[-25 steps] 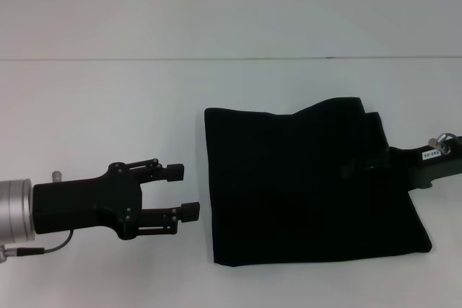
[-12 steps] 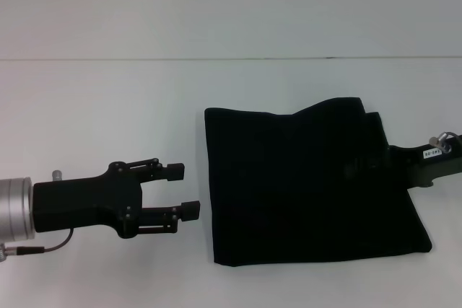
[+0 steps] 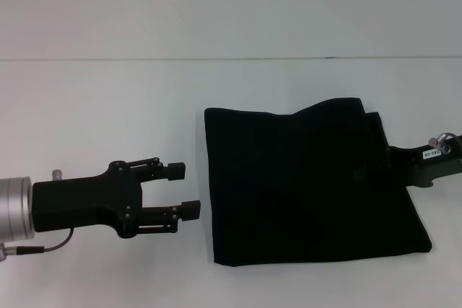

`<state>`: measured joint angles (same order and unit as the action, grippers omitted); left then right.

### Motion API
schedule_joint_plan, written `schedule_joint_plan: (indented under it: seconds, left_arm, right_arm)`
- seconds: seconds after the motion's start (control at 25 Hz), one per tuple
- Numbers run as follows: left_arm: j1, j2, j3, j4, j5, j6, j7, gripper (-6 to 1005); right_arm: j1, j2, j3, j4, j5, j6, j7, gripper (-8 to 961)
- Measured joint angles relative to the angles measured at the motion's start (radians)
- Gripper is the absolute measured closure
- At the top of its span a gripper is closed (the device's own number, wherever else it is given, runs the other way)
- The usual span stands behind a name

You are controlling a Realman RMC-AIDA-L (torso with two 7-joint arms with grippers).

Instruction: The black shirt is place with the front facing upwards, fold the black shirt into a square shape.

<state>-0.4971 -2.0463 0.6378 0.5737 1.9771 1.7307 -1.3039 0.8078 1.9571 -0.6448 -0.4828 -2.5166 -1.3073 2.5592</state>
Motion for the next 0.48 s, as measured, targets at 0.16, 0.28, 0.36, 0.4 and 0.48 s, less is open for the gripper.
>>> schedule_joint_plan:
  seconds: [0.16, 0.28, 0.36, 0.4, 0.48]
  left_arm:
    - [0.0, 0.0, 0.0, 0.0, 0.0, 0.001, 0.0, 195]
    - [0.0, 0.0, 0.0, 0.0, 0.0, 0.001, 0.0, 194]
    - [0.0, 0.0, 0.0, 0.0, 0.0, 0.002, 0.0, 194]
    - [0.0, 0.001, -0.002, 0.0, 0.0, 0.003, 0.0, 194]
    - [0.0, 0.001, -0.003, 0.0, 0.0, 0.003, 0.0, 194]
  right_arm:
    - [0.003, 0.0, 0.0, 0.002, 0.0, 0.003, 0.0, 535]
    - [0.004, 0.001, 0.001, 0.002, -0.001, 0.003, -0.001, 655]
    - [0.004, 0.002, 0.001, 0.003, 0.0, 0.004, -0.001, 794]
    - [0.004, 0.002, 0.001, 0.003, 0.001, 0.004, -0.001, 863]
    - [0.004, 0.002, 0.005, 0.002, 0.001, 0.004, -0.001, 864]
